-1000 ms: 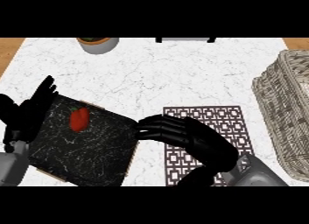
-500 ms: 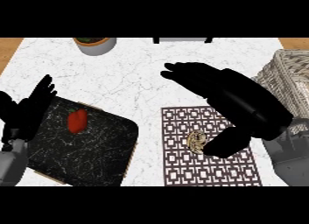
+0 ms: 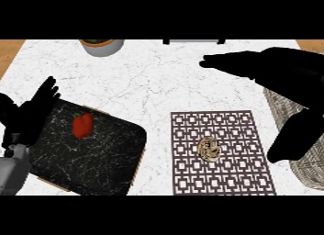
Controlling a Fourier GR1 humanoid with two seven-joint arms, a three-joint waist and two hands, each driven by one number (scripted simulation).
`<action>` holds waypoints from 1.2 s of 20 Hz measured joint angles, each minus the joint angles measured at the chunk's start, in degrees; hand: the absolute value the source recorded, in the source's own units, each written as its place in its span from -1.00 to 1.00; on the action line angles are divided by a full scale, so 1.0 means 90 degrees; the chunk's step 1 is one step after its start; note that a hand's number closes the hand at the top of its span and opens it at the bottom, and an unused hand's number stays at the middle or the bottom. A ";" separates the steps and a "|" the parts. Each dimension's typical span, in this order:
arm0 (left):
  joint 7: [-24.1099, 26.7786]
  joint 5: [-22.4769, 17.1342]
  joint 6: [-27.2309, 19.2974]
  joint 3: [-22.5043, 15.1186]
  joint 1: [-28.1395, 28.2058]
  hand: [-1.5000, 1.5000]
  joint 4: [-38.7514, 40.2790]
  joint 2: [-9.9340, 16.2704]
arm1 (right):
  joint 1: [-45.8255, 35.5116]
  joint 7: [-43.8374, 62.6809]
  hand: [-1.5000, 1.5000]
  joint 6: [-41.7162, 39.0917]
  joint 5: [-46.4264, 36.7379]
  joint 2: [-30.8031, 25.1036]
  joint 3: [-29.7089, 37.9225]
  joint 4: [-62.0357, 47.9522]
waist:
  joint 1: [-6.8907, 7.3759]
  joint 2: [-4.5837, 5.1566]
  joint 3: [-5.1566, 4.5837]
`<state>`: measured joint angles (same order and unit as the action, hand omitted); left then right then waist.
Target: Pick the cupcake from the placemat and place it in the basket
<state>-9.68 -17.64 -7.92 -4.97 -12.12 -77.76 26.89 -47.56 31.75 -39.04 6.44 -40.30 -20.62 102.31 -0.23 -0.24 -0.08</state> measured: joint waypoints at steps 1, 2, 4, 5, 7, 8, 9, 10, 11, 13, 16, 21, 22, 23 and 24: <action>-0.0033 -0.0003 0.0023 0.0045 0.0020 0.00 -0.0060 0.0032 | 0.0037 0.0055 -1.00 -0.0174 0.0202 -0.0056 0.0128 0.0008 | 0.0003 0.0001 0.0002; 0.0023 0.0000 0.0045 0.0070 0.0087 0.00 -0.0066 0.0008 | 0.0135 0.0118 -1.00 -0.0316 0.0444 -0.0142 0.0279 0.0101 | -0.0007 -0.0001 0.0003; 0.0064 0.0020 0.0102 0.0103 0.0108 0.00 -0.0039 -0.0026 | 0.0331 -0.0083 -1.00 -0.0588 0.0657 -0.0255 0.0566 -0.0005 | -0.0002 0.0008 0.0004; 0.0060 0.0019 0.0137 0.0137 0.0125 0.00 -0.0038 -0.0033 | 0.0452 -0.0135 -1.00 -0.0649 0.0724 -0.0244 0.0675 0.0006 | 0.0000 0.0011 0.0007; 0.0006 0.0063 0.0128 0.0161 0.0068 0.00 -0.0063 -0.0073 | 0.0775 -0.0396 -1.00 -0.0810 0.0817 -0.0330 0.0983 0.0039 | -0.0008 0.0014 0.0009; 0.0050 0.0070 0.0158 0.0186 0.0097 0.00 -0.0040 -0.0087 | 0.0965 -0.0554 -1.00 -0.0819 0.0808 -0.0349 0.1162 0.0107 | -0.0014 0.0016 0.0011; 0.0023 0.0122 0.0117 0.0165 0.0119 0.00 -0.0085 -0.0126 | 0.1158 -0.0711 -1.00 -0.0838 0.0790 -0.0365 0.1336 0.0160 | -0.0016 0.0015 0.0012; 0.0019 0.0140 0.0117 0.0171 0.0190 0.00 -0.0150 -0.0135 | 0.1398 -0.0901 -1.00 -0.0821 0.0695 -0.0343 0.1482 0.0239 | -0.0015 0.0015 0.0013; 0.0088 0.0174 0.0125 0.0186 0.0216 0.00 -0.0125 -0.0173 | 0.1616 -0.1056 -1.00 -0.0810 0.0602 -0.0291 0.1588 0.0326 | -0.0015 0.0016 0.0014; 0.0078 0.0218 0.0184 0.0241 0.0122 0.00 -0.0028 -0.0192 | 0.1952 -0.1396 -1.00 -0.0786 0.0274 -0.0096 0.1685 0.0375 | -0.0007 0.0022 0.0013; 0.0026 0.0284 0.0198 0.0286 0.0137 0.00 -0.0099 -0.0253 | 0.2562 -0.2104 -1.00 -0.0726 -0.0424 0.0165 0.1764 0.0437 | 0.0009 0.0026 0.0014; -0.0036 0.0374 0.0312 0.0384 -0.0032 0.00 0.0050 -0.0310 | 0.3190 -0.3236 -1.00 -0.0177 -0.1777 0.0767 0.1470 0.0197 | 0.0031 0.0035 0.0015; -0.0139 0.0415 0.0272 0.0362 -0.0056 0.00 -0.0033 -0.0325 | 0.3310 -0.3449 -1.00 0.0007 -0.2038 0.0902 0.1369 0.0110 | 0.0038 0.0035 0.0015; -0.0167 0.0410 0.0301 0.0375 -0.0021 0.00 -0.0089 -0.0337 | 0.3375 -0.3661 -1.00 0.0178 -0.2273 0.1019 0.1305 -0.0026 | 0.0047 0.0035 0.0016; -0.0205 0.0442 0.0296 0.0373 0.0006 0.00 -0.0131 -0.0352 | 0.3456 -0.3851 -1.00 0.0364 -0.2538 0.1155 0.1173 -0.0145 | 0.0053 0.0035 0.0016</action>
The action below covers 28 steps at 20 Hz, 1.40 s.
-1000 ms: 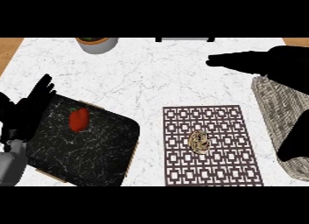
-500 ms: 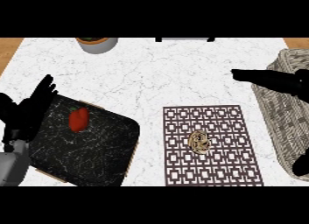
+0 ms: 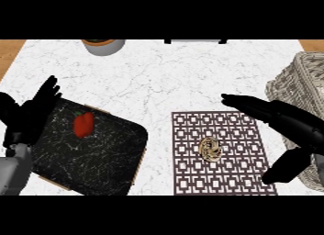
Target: Pick the cupcake from the placemat and place it in the basket
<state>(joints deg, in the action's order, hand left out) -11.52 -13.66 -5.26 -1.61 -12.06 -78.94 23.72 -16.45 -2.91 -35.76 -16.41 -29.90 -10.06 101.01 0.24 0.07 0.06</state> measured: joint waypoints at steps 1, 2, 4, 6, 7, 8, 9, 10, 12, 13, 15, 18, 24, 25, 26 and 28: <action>0.0000 0.0040 -0.0036 -0.0007 0.0000 0.00 -0.0007 -0.0056 | -0.0004 -0.0156 -1.00 0.0178 -0.0232 0.0160 -0.0133 -0.0206 | 0.0009 0.0002 0.0000; 0.0053 0.0095 -0.0049 -0.0037 0.0013 0.00 0.0014 -0.0122 | 0.0051 -0.0281 -1.00 0.0355 -0.0385 0.0323 -0.0223 -0.0335 | 0.0009 0.0003 0.0000; 0.0083 0.0080 0.0049 0.0065 0.0011 0.00 0.0056 -0.0101 | 0.0100 -0.0495 -1.00 0.0566 -0.0509 0.0595 -0.0273 -0.0580 | 0.0007 0.0003 -0.0002; 0.0012 0.0125 0.0068 0.0105 0.0057 0.00 -0.0047 -0.0132 | 0.0071 -0.0639 -1.00 0.0681 -0.0629 0.0833 -0.0302 -0.0863 | 0.0007 0.0000 -0.0003; 0.0065 0.0157 0.0108 0.0138 0.0078 0.00 -0.0022 -0.0149 | 0.0146 -0.0716 -1.00 0.0785 -0.0798 0.0930 -0.0392 -0.0937 | 0.0003 -0.0002 -0.0004; 0.0046 0.0187 0.0117 0.0171 0.0013 0.00 0.0043 -0.0177 | 0.0071 -0.0694 -1.00 0.0839 -0.0935 0.1057 -0.0458 -0.1083 | 0.0000 -0.0001 -0.0004; -0.0029 0.0233 0.0097 0.0156 0.0036 0.00 -0.0047 -0.0222 | 0.0043 -0.0752 -1.00 0.0894 -0.1087 0.1124 -0.0506 -0.1232 | 0.0002 -0.0003 -0.0004; -0.0043 0.0266 0.0088 0.0144 0.0041 0.00 -0.0071 -0.0259 | 0.0018 -0.0812 -1.00 0.0997 -0.1285 0.1203 -0.0623 -0.1438 | 0.0007 -0.0003 -0.0005; -0.0061 0.0315 0.0125 0.0181 0.0042 0.00 -0.0093 -0.0278 | -0.0127 -0.1034 -1.00 0.1068 -0.1535 0.1228 -0.0643 -0.1915 | 0.0013 0.0000 -0.0004; -0.0060 0.0321 0.0140 0.0220 0.0051 0.00 -0.0091 -0.0299 | -0.0114 -0.1108 -1.00 0.1099 -0.1661 0.1245 -0.0686 -0.2054 | 0.0009 -0.0001 -0.0005; -0.0110 0.0331 0.0205 0.0298 0.0035 0.00 -0.0109 -0.0306 | -0.0232 -0.1249 -1.00 0.1184 -0.1916 0.1341 -0.0737 -0.2423 | 0.0009 0.0001 -0.0004; -0.0175 0.0391 0.0267 0.0402 0.0062 0.00 -0.0204 -0.0336 | -0.0315 -0.1293 -1.00 0.1164 -0.2218 0.1429 -0.0766 -0.2638 | 0.0002 -0.0003 -0.0004; -0.0118 0.0584 0.0472 0.0601 0.0088 0.00 -0.0167 -0.0481 | -0.0345 -0.1795 -1.00 0.1218 -0.2677 0.1497 -0.0571 -0.3067 | -0.0012 -0.0006 -0.0005; 0.0054 0.0578 0.0583 0.0681 0.0093 0.00 0.0011 -0.0465 | -0.0335 -0.1841 -1.00 0.1208 -0.2708 0.1519 -0.0551 -0.3094 | -0.0016 -0.0006 -0.0006; 0.0045 0.0632 0.0548 0.0682 0.0096 0.00 -0.0003 -0.0526 | -0.0362 -0.1902 -1.00 0.1125 -0.2702 0.1502 -0.0479 -0.3095 | -0.0016 -0.0005 -0.0005; 0.0048 0.0663 0.0613 0.0739 0.0150 0.00 -0.0024 -0.0562 | -0.0379 -0.2065 -1.00 0.1040 -0.2728 0.1501 -0.0381 -0.3166 | -0.0015 -0.0007 -0.0006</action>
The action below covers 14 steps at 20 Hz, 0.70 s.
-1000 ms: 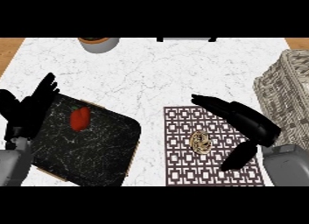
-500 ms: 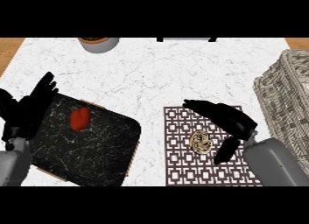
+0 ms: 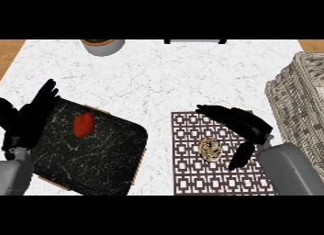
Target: Pick the cupcake from the placemat and place it in the basket
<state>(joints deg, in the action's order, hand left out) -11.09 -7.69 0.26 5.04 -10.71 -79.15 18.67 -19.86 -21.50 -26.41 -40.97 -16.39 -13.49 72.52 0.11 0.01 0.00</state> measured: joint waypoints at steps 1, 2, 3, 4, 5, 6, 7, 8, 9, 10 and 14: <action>-0.0013 0.0064 -0.0037 -0.0019 -0.0043 0.00 0.0030 -0.0054 | 0.0081 -0.0060 -1.00 -0.0051 0.0014 0.0005 0.0010 0.0069 | -0.0005 -0.0001 -0.0001; -0.0047 0.0081 -0.0033 0.0002 -0.0023 0.00 -0.0031 -0.0062 | 0.0164 -0.0148 -1.00 -0.0108 0.0025 -0.0013 0.0026 0.0112 | -0.0006 -0.0002 -0.0001; -0.0001 0.0086 0.0031 0.0056 -0.0130 0.00 0.0104 -0.0042 | 0.0213 -0.0231 -1.00 -0.0132 0.0008 -0.0016 0.0032 0.0117 | -0.0010 -0.0001 -0.0001; -0.0030 0.0086 0.0075 0.0078 -0.0113 0.00 0.0055 -0.0052 | 0.0269 -0.0270 -1.00 -0.0163 -0.0021 0.0010 0.0025 0.0169 | -0.0010 -0.0001 -0.0001; -0.0013 0.0101 0.0085 0.0114 -0.0161 0.00 0.0111 -0.0078 | 0.0228 -0.0339 -1.00 -0.0214 -0.0024 0.0023 0.0074 0.0116 | -0.0009 -0.0001 0.0000; -0.0098 0.0118 0.0093 0.0110 -0.0106 0.00 -0.0033 -0.0090 | 0.0254 -0.0467 -1.00 -0.0219 -0.0049 -0.0007 0.0105 0.0081 | -0.0005 -0.0002 -0.0001; -0.0109 0.0141 0.0095 0.0122 -0.0121 0.00 -0.0042 -0.0122 | 0.0200 -0.0502 -1.00 -0.0248 -0.0080 0.0045 0.0116 0.0017 | -0.0004 -0.0002 0.0000; -0.0184 0.0120 0.0147 0.0169 -0.0090 0.00 -0.0120 -0.0093 | 0.0165 -0.0579 -1.00 -0.0263 -0.0126 0.0048 0.0129 -0.0056 | 0.0000 -0.0002 0.0000; -0.0270 0.0153 0.0123 0.0173 -0.0138 0.00 -0.0146 -0.0116 | 0.0256 -0.0595 -1.00 -0.0256 -0.0180 0.0062 0.0106 0.0032 | -0.0003 -0.0002 0.0000; -0.0306 0.0132 0.0171 0.0213 -0.0169 0.00 -0.0143 -0.0111 | 0.0309 -0.0583 -1.00 -0.0251 -0.0246 0.0066 0.0099 0.0118 | -0.0006 -0.0002 0.0000; -0.0240 0.0219 0.0210 0.0271 -0.0095 0.00 -0.0132 -0.0172 | 0.0538 -0.0458 -1.00 0.0021 -0.0584 0.0218 0.0010 0.0246 | -0.0010 -0.0004 0.0000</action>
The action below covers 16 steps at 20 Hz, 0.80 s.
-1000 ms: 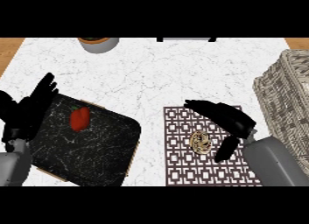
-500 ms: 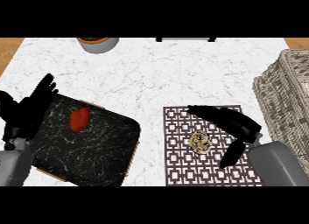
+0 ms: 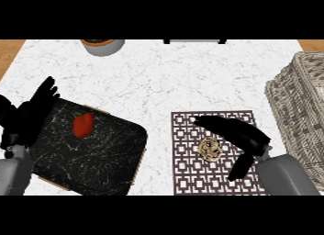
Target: Pick the cupcake from the placemat and place it in the basket
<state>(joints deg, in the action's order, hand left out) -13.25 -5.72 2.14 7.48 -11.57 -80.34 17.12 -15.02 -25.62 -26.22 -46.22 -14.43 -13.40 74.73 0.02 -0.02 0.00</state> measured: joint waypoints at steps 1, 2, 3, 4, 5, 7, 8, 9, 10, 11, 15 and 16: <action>-0.0034 0.0015 0.0020 0.0018 -0.0002 0.00 -0.0017 -0.0006 | 0.0029 0.0020 -1.00 0.0024 -0.0075 0.0022 0.0001 0.0003 | 0.0001 0.0000 0.0000; 0.0050 0.0038 0.0045 0.0046 -0.0047 0.00 0.0115 -0.0011 | 0.0040 -0.0026 -1.00 0.0135 -0.0184 0.0048 -0.0029 -0.0113 | 0.0000 0.0001 -0.0001; 0.0018 0.0045 0.0058 0.0078 -0.0101 0.00 0.0145 0.0013 | -0.0022 0.0054 -1.00 0.0221 -0.0285 0.0166 -0.0071 -0.0209 | 0.0002 0.0003 -0.0001; 0.0051 0.0064 0.0089 0.0102 -0.0101 0.00 0.0181 0.0011 | -0.0017 0.0078 -1.00 0.0250 -0.0359 0.0188 -0.0067 -0.0208 | 0.0003 0.0003 0.0000; 0.0038 0.0107 0.0046 0.0067 -0.0104 0.00 0.0158 -0.0061 | 0.0007 0.0047 -1.00 0.0338 -0.0437 0.0208 -0.0071 -0.0248 | 0.0003 0.0003 0.0000; -0.0042 0.0105 0.0069 0.0108 -0.0104 0.00 0.0077 -0.0065 | -0.0058 -0.0126 1.00 0.0556 -0.0605 0.0246 -0.0069 -0.0545 | 0.0009 0.0003 0.0000; -0.0040 0.0091 0.0101 0.0124 -0.0045 0.00 -0.0003 -0.0067 | -0.0040 -0.0147 1.00 0.0610 -0.0693 0.0265 -0.0117 -0.0540 | 0.0010 0.0002 0.0000; -0.0029 0.0086 0.0127 0.0140 -0.0057 0.00 0.0028 -0.0056 | -0.0018 -0.0220 1.00 0.0696 -0.0836 0.0205 -0.0218 -0.0549 | 0.0009 0.0002 0.0000; -0.0003 0.0079 0.0161 0.0151 0.0004 0.00 0.0001 -0.0058 | -0.0022 -0.0285 1.00 0.0772 -0.0952 0.0189 -0.0279 -0.0628 | 0.0012 0.0002 -0.0001; -0.0009 0.0101 0.0147 0.0146 -0.0011 0.00 -0.0001 -0.0081 | -0.0128 -0.0309 1.00 0.0807 -0.1047 0.0218 -0.0305 -0.0741 | 0.0013 0.0001 -0.0004; 0.0102 0.0201 0.0153 0.0199 -0.0155 0.00 0.0267 -0.0111 | -0.0180 -0.0380 1.00 0.0977 -0.1354 0.0334 -0.0381 -0.0857 | 0.0000 -0.0020 -0.0029; 0.0127 0.0249 0.0111 0.0174 -0.0160 0.00 0.0251 -0.0163 | -0.0197 -0.0347 1.00 0.0985 -0.1408 0.0394 -0.0390 -0.0843 | -0.0002 -0.0022 -0.0031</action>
<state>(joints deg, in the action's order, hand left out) -12.11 -3.48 3.14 9.05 -13.01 -78.08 15.65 -16.79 -28.75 -17.36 -58.90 -10.89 -16.92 67.14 0.00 -0.22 -0.28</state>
